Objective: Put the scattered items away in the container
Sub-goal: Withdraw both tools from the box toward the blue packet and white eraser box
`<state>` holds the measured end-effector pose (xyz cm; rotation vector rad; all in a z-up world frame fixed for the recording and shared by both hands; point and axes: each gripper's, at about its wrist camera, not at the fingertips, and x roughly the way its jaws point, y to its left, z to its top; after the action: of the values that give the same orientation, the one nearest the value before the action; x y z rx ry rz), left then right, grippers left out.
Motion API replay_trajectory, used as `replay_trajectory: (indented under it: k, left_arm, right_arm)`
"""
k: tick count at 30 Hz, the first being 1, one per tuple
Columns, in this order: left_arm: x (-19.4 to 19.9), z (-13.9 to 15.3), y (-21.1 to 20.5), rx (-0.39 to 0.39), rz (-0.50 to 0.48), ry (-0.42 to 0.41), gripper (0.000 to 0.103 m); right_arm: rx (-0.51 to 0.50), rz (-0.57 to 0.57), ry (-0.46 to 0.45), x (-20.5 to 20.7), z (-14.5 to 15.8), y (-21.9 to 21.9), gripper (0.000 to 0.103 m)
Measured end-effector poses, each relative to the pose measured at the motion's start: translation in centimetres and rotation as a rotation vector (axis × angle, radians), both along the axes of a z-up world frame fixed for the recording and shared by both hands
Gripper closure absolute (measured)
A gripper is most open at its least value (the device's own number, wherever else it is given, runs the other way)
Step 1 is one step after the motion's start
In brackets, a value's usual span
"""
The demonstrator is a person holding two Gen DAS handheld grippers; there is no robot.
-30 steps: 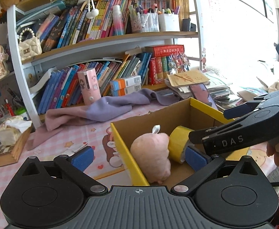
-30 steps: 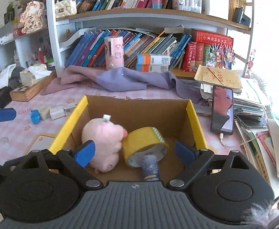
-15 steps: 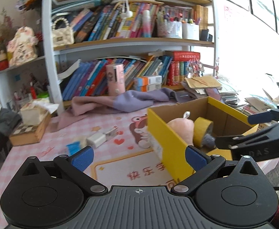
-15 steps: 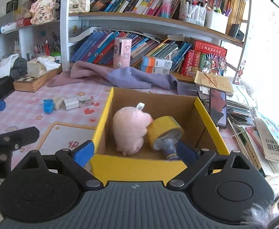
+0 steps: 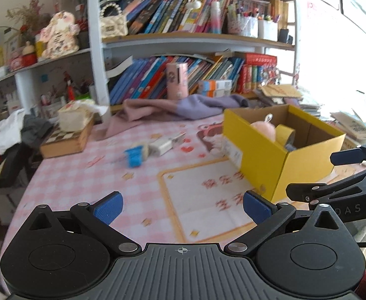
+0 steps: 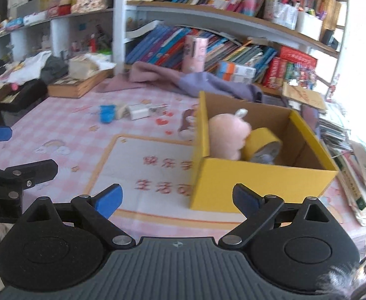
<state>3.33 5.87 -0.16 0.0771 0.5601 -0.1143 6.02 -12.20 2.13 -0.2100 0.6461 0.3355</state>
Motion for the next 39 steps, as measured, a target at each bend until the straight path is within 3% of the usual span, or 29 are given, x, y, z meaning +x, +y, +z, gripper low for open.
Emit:
replay_trajectory:
  k: [10,21,31,39]
  left_arm:
    - [-2.3,-0.4,3.8,-0.016,0.116,0.036,0.000]
    - [-1.8,-1.1,4.7,-0.037,0.158,0.070,0.000]
    - [3.1,-1.8,5.0,-0.015,0.197,0.113,0.000]
    - [8.6,-1.9,4.2,0.018,0.173,0.119,0.000]
  right_arm:
    - [-0.033,0.139,0.041,-1.3,-0.5,4.8,0.007]
    - [-0.062,0.192,0.071,-0.3,-1.1,6.2,0.007]
    - [-0.068,0.225,0.085,5.2,-1.8,7.6,0.007]
    - [-0.045,0.207,0.069,11.4,-1.7,7.9,0.007]
